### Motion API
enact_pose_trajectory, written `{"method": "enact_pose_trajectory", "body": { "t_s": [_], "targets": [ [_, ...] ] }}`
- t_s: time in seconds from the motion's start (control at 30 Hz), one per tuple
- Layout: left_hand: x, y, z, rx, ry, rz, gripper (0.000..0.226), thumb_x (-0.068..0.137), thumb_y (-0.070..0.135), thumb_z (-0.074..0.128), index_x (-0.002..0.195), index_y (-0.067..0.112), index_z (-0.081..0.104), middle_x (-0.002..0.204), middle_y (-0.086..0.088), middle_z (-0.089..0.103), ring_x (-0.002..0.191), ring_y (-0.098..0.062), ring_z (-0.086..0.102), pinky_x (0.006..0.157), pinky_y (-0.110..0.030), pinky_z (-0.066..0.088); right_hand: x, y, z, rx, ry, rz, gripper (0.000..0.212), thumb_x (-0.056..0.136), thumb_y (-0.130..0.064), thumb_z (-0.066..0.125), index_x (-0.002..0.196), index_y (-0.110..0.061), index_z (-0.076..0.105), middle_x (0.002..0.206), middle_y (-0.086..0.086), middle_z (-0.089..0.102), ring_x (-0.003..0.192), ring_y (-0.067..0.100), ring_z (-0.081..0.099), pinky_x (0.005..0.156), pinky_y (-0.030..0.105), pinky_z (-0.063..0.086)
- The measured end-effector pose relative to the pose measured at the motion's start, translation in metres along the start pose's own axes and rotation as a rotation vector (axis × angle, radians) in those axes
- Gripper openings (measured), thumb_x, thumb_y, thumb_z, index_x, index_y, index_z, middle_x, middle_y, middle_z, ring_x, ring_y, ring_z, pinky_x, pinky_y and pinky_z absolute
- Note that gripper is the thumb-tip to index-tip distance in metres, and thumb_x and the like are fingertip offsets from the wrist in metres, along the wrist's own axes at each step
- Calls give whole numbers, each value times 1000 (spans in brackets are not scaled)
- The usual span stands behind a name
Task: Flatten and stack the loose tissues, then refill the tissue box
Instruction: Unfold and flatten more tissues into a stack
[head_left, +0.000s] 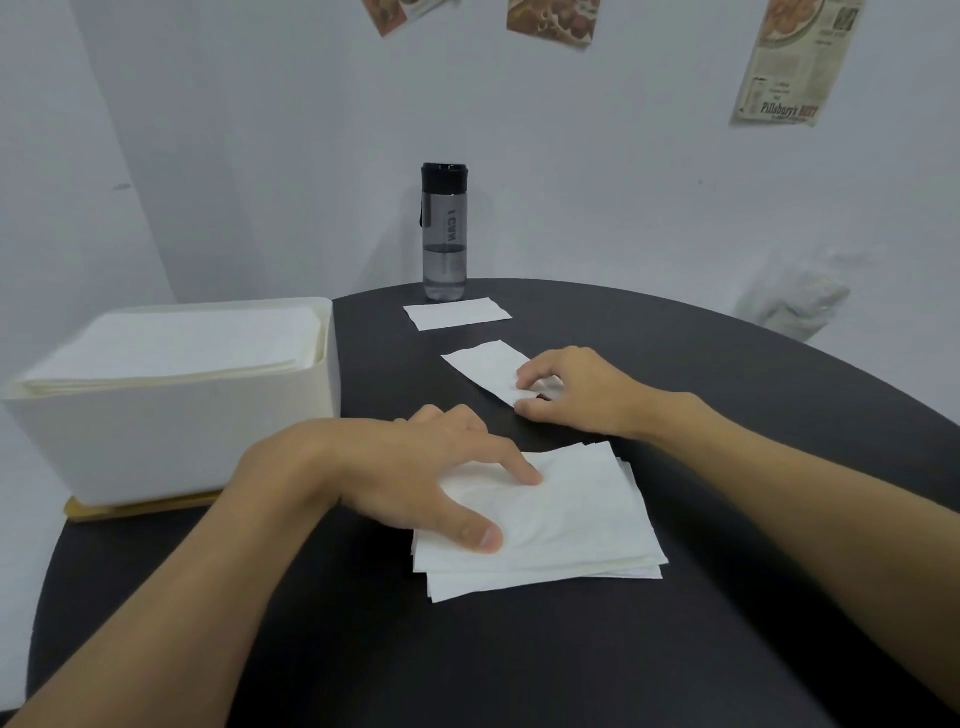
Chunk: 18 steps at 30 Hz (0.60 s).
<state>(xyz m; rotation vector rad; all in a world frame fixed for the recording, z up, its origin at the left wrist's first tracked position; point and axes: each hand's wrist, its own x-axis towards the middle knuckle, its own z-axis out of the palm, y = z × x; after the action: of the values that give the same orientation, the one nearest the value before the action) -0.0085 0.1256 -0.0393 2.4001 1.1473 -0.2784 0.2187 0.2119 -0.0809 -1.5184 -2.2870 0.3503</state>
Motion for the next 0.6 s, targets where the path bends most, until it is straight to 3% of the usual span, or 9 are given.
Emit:
{"method": "enact_pose_trajectory", "body": {
  "t_s": [0.1, 0.23, 0.37, 0.47, 0.6],
  "targets": [
    [0, 0, 0, 1, -2, -1, 53, 90, 60, 62, 131, 73, 30, 132, 22, 29, 130, -8, 23, 116, -42, 27, -1, 2, 4, -8, 77, -22, 20, 92, -26, 66, 105, -13, 74, 112, 1, 71, 106, 19, 63, 95, 37, 50],
    [0, -1, 1, -28, 0, 18, 53, 90, 59, 64, 130, 72, 31, 132, 22, 30, 130, -6, 23, 117, -41, 28, 0, 9, 6, 73, 177, 10, 12, 92, -11, 60, 90, -12, 72, 93, 1, 72, 87, 18, 63, 78, 27, 53],
    [2, -2, 2, -43, 2, 36, 55, 89, 57, 65, 131, 71, 31, 132, 21, 32, 132, -5, 22, 118, -42, 27, -4, 11, -1, 169, 324, 84, 19, 92, -12, 60, 76, -2, 59, 70, 13, 57, 62, 15, 46, 63, 30, 40],
    [6, -3, 4, -64, 32, 50, 57, 87, 58, 67, 131, 69, 33, 133, 22, 33, 133, -5, 24, 118, -41, 27, -16, 11, -12, 372, 394, 130, 17, 91, -13, 62, 87, 3, 65, 87, 27, 66, 69, 16, 51, 67, 31, 42],
    [11, -8, 6, -102, 236, 14, 53, 84, 59, 70, 130, 49, 46, 126, 18, 46, 121, -3, 43, 108, -32, 40, -50, -1, -32, 654, 441, 140, 11, 95, -7, 61, 96, -8, 72, 93, 6, 77, 88, 17, 72, 85, 35, 55]
  ]
}}
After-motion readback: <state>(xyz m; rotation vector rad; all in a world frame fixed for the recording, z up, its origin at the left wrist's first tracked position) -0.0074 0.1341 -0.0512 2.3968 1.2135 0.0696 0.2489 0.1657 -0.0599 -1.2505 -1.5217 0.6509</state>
